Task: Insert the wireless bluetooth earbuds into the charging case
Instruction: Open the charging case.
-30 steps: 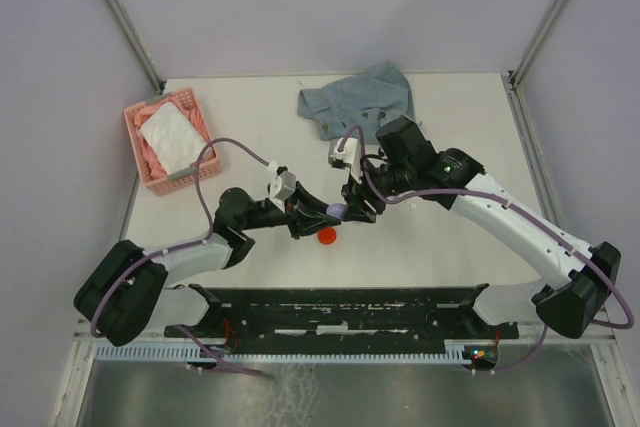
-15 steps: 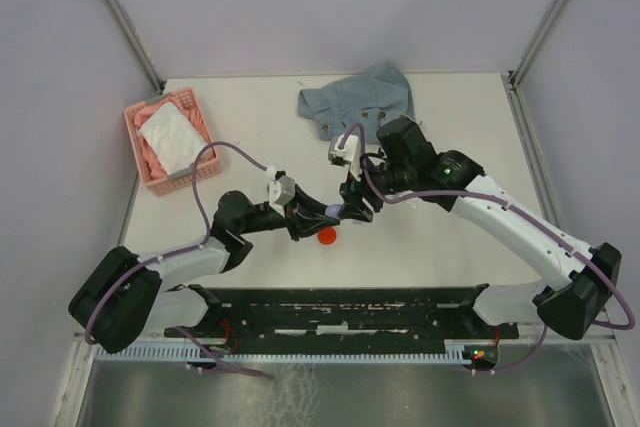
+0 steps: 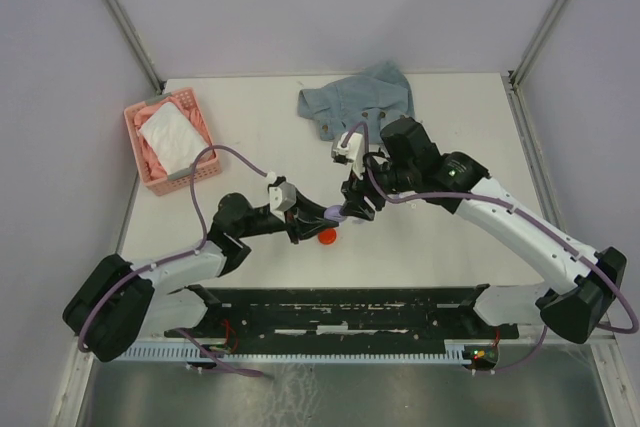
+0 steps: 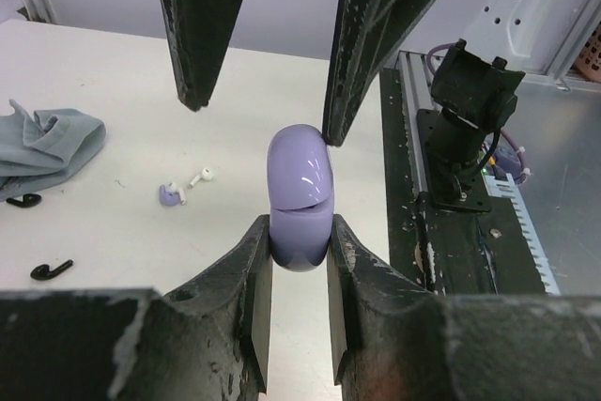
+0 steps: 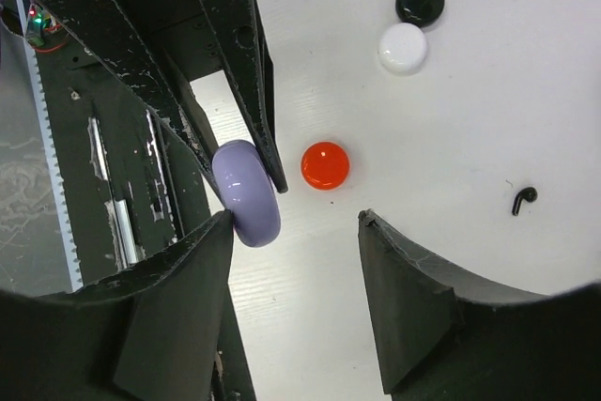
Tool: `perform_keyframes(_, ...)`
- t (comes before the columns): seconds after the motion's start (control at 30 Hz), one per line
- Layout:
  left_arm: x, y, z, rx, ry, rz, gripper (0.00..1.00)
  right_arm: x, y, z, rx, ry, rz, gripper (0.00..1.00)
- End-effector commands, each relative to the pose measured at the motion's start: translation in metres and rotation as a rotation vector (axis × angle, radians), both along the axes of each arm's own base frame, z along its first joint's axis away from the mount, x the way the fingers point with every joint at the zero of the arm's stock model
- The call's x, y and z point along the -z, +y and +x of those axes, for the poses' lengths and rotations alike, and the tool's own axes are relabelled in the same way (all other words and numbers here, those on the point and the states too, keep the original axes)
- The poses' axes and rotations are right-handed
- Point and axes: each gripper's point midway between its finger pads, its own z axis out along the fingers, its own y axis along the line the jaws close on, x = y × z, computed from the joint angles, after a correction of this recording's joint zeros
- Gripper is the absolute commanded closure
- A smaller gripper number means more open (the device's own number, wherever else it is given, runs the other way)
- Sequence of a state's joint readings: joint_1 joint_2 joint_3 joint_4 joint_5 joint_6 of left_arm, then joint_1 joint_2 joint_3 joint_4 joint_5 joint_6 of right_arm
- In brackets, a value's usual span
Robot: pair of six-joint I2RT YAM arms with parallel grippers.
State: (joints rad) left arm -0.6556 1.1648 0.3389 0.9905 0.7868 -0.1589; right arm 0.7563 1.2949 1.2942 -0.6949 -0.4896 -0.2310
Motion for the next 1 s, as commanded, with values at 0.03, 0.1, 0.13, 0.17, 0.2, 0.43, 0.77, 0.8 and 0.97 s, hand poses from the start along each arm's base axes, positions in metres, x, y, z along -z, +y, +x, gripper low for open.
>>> perform_keyframes(0.03,-0.007,0.001,-0.004,0.002,-0.107,-0.002,0.97,-0.028,-0.005,0.014,0.071,-0.109,0.054,0.36)
perform_keyframes(0.1,-0.008,0.002,-0.005,0.000,-0.106,-0.004,0.97,-0.028,-0.006,0.016,0.089,-0.112,0.050,0.35)
perform_keyframes(0.13,-0.009,0.002,-0.006,0.000,-0.109,-0.008,0.97,-0.028,-0.007,0.017,0.096,-0.110,0.049,0.35)
perform_keyframes(0.17,-0.009,0.002,-0.006,0.001,-0.108,-0.009,0.97,-0.028,-0.007,0.019,0.106,-0.111,0.046,0.35)
perform_keyframes(0.2,-0.010,0.002,-0.006,0.001,-0.108,-0.012,0.97,-0.027,-0.007,0.019,0.110,-0.110,0.045,0.35)
perform_keyframes(0.43,-0.010,0.001,0.007,-0.057,-0.033,-0.013,0.97,-0.027,0.000,-0.001,0.013,-0.069,0.097,0.31)
perform_keyframes(0.77,-0.022,-0.004,0.006,-0.034,0.022,-0.056,0.97,-0.005,0.003,-0.004,-0.006,-0.030,0.083,0.27)
perform_keyframes(0.8,-0.023,-0.004,0.006,-0.030,0.025,-0.061,0.97,-0.005,0.004,-0.003,-0.004,-0.030,0.081,0.26)
perform_keyframes(0.97,-0.027,-0.005,0.003,-0.013,0.030,-0.076,0.97,0.000,0.007,-0.001,-0.010,-0.022,0.079,0.26)
